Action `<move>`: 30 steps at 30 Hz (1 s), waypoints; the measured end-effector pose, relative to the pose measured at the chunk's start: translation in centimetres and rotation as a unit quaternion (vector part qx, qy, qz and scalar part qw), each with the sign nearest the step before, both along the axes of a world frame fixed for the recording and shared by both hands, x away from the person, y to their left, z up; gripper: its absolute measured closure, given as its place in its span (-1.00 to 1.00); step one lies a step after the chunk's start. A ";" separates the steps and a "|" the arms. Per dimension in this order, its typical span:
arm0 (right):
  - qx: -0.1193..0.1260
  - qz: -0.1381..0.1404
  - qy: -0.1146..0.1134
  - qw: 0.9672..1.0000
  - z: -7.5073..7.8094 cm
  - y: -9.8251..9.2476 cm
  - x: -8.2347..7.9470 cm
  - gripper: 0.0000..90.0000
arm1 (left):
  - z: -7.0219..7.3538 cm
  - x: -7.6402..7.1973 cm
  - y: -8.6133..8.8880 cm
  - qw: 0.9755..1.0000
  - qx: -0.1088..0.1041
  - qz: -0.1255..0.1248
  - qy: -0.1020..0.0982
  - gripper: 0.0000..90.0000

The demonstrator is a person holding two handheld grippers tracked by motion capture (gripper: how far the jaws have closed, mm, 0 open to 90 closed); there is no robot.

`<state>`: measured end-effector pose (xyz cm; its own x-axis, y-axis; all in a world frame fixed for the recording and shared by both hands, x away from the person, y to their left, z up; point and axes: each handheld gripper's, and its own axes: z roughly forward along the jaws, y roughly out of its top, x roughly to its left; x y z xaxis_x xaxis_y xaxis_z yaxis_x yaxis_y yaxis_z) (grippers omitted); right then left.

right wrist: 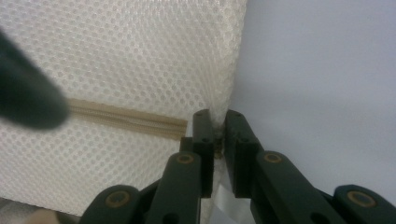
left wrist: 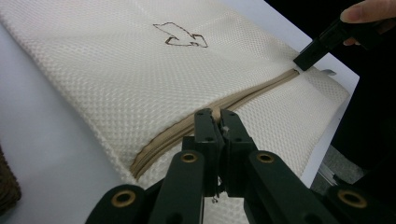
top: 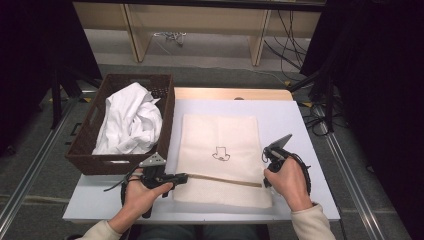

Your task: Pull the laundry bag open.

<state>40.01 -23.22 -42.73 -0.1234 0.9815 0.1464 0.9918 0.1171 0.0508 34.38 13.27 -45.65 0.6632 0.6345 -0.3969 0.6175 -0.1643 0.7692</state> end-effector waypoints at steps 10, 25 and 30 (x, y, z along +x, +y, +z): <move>0.002 -0.002 0.004 1.000 0.0 0.1 0.0 0.88 | -0.1 -0.1 1.0 1.000 -0.001 0.013 0.004 0.93; -0.001 0.027 0.000 1.000 -0.3 -0.2 0.2 0.88 | -0.6 -0.2 2.3 1.000 0.005 0.026 0.006 0.93; 0.003 0.027 0.000 1.000 -0.3 -0.2 0.2 0.88 | -0.6 -0.1 2.6 1.000 0.002 0.030 0.008 0.93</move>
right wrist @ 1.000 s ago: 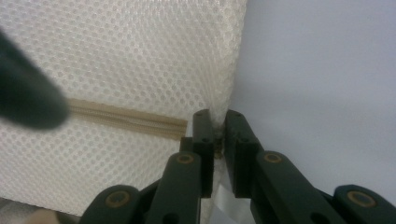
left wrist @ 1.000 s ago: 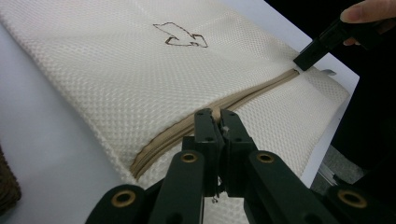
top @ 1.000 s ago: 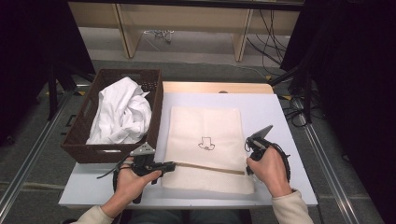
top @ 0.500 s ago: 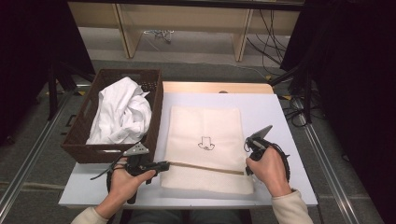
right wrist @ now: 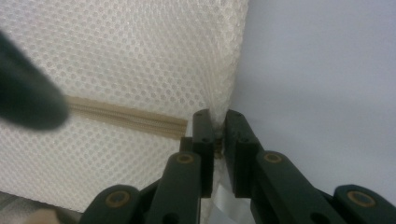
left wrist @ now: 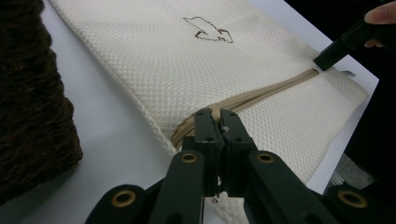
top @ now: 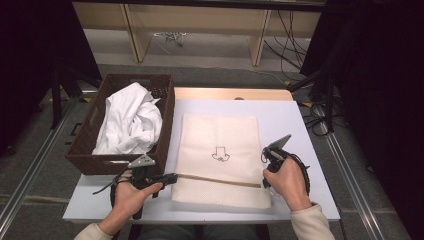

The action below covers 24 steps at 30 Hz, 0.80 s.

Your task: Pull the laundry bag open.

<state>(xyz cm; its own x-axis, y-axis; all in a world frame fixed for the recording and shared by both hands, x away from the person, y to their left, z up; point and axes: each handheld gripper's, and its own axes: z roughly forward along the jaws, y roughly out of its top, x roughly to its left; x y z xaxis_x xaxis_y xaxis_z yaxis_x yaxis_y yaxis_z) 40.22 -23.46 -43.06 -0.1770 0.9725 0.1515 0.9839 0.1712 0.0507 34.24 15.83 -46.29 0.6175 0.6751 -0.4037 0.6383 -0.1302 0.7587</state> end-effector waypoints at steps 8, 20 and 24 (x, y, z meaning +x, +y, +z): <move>0.001 0.019 -0.004 1.000 -0.3 -0.1 0.1 0.88 | -0.3 0.0 0.2 1.000 0.001 0.004 0.006 0.93; 0.000 -0.004 0.007 1.000 -0.4 0.0 0.1 0.88 | -0.6 0.0 0.5 1.000 0.009 0.012 0.009 0.93; 0.000 -0.001 0.006 1.000 -0.5 -0.2 0.2 0.88 | -0.7 0.0 0.8 1.000 0.014 0.012 0.010 0.93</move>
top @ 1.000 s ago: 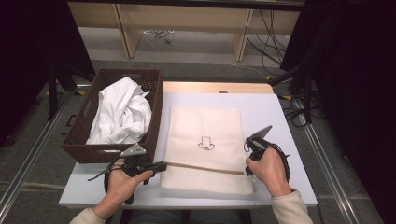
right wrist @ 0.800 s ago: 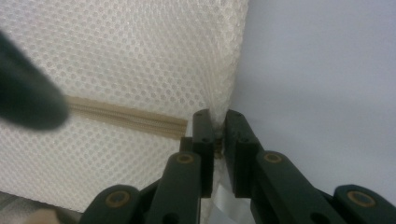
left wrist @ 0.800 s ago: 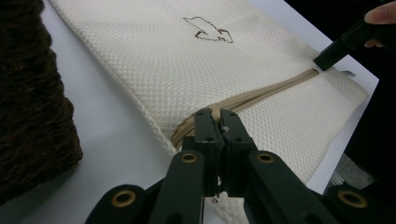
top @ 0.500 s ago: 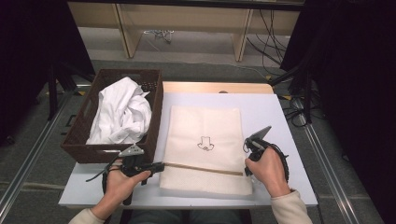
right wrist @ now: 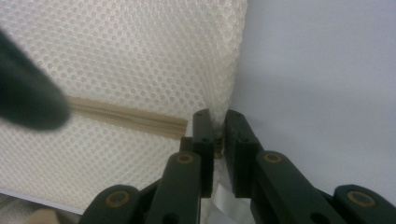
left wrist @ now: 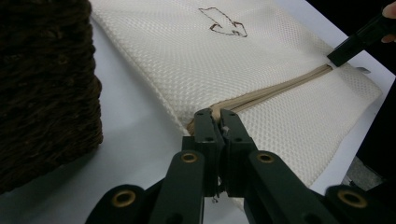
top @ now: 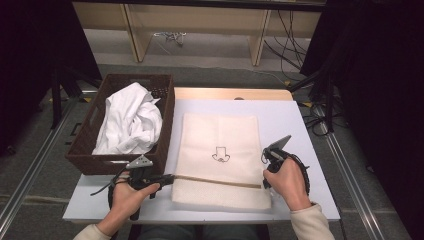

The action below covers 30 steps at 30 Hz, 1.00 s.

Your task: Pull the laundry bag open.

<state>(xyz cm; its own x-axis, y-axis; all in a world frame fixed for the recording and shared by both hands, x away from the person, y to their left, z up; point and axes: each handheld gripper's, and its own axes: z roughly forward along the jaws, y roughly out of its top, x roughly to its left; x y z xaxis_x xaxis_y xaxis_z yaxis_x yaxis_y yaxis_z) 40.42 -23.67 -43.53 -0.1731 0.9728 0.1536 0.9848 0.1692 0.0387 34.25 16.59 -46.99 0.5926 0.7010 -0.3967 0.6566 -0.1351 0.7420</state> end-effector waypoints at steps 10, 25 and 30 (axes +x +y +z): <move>-0.004 -0.020 0.016 1.000 0.0 0.2 0.0 0.88 | -0.7 -0.1 0.6 1.000 0.009 0.008 0.006 0.93; -0.008 0.016 0.002 1.000 -0.6 -0.4 0.1 0.79 | -1.6 -0.4 0.0 0.999 0.043 -0.005 0.000 0.93; 0.011 0.007 -0.005 1.000 -0.2 -0.4 0.1 0.57 | -1.7 -0.3 -0.3 0.999 0.045 -0.002 -0.007 0.92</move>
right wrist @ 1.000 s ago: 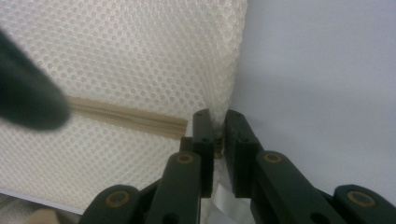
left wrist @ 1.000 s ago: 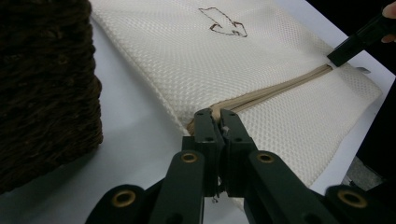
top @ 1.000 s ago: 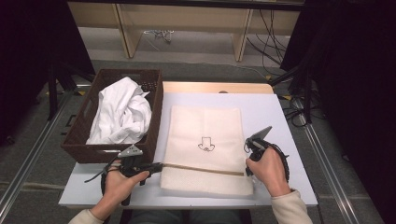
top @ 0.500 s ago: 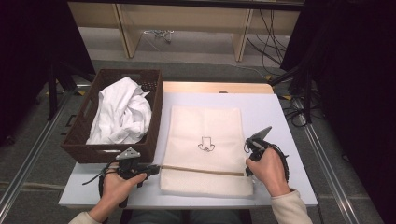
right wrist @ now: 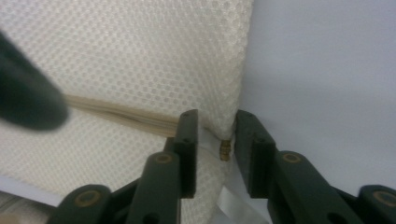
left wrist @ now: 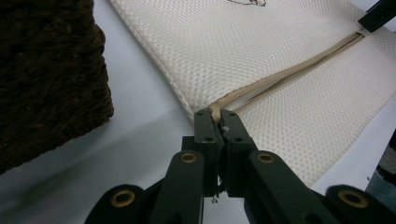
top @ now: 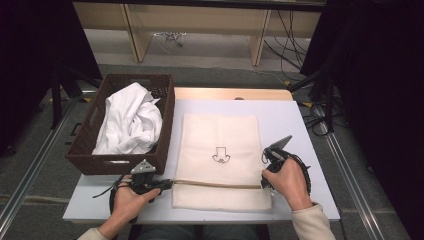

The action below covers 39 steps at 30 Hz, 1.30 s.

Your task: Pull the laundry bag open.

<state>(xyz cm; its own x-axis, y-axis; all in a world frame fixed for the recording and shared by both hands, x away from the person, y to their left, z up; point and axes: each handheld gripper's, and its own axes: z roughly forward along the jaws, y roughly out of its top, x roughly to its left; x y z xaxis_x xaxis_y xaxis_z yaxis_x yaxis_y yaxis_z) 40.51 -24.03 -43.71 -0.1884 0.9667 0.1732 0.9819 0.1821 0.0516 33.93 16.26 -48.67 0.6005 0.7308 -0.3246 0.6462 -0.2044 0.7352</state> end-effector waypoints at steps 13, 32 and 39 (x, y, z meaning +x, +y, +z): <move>0.008 -0.009 -0.050 0.999 1.1 -0.1 -0.3 0.39 | 0.6 -0.4 -1.3 0.998 0.016 -0.039 -0.049 0.65; 0.027 0.016 -0.081 0.996 1.5 1.7 0.0 0.31 | 2.0 -0.6 -1.3 0.990 -0.052 -0.066 -0.110 -0.21; 0.030 0.024 -0.080 0.996 1.6 2.7 0.5 0.26 | 1.9 -0.5 -0.9 0.990 -0.076 -0.043 -0.107 -0.25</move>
<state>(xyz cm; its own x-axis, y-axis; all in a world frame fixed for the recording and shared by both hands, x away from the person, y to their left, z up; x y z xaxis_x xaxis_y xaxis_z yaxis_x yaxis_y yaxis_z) 40.99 -21.31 -42.10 -0.2646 0.9446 0.1941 0.9504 0.2214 0.2184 33.44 15.35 -46.78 0.7254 0.6267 -0.2847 0.4569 -0.1291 0.8801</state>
